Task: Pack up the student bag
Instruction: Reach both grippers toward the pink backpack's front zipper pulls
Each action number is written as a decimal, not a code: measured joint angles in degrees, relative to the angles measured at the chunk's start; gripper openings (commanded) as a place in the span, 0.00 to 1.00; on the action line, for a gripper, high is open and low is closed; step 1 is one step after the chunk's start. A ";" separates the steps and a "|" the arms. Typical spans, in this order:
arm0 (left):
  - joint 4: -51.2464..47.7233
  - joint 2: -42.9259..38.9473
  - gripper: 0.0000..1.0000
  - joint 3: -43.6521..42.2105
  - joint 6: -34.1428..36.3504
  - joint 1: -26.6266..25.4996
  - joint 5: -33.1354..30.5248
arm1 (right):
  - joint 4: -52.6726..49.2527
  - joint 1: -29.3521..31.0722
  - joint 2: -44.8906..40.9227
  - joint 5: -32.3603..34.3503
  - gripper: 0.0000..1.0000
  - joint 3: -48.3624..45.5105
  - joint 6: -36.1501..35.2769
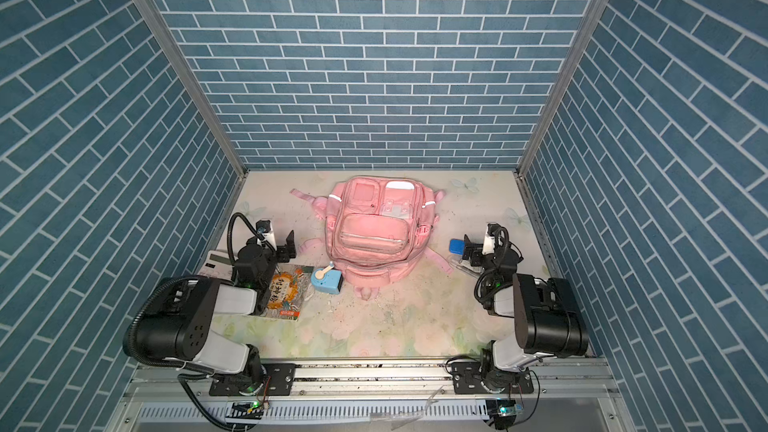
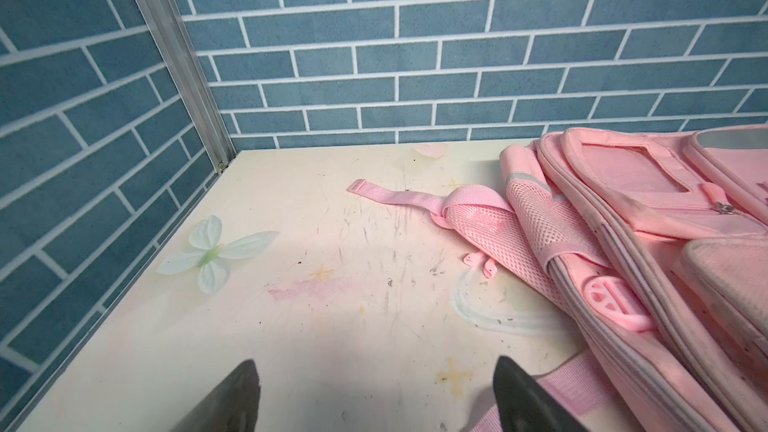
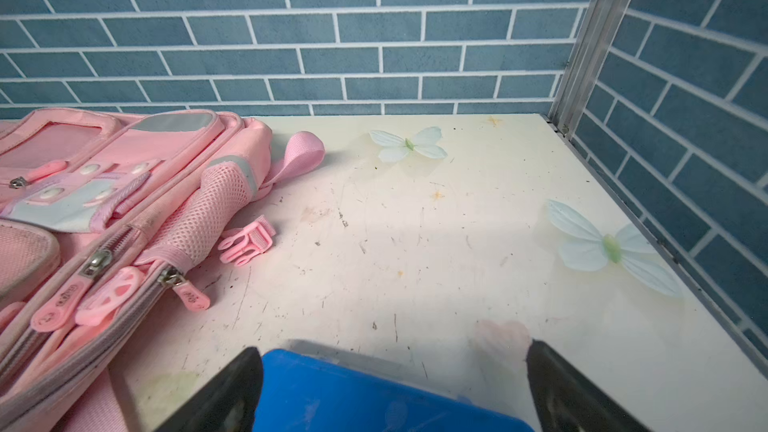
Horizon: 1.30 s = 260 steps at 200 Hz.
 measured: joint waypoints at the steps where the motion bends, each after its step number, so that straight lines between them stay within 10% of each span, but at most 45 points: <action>1: 0.02 0.00 0.88 0.00 0.00 0.00 0.00 | 0.00 0.00 0.00 0.00 0.99 0.00 -0.02; 260: 0.02 0.00 0.88 0.00 0.00 0.00 0.00 | -0.42 0.00 0.00 2.23 0.96 0.72 0.02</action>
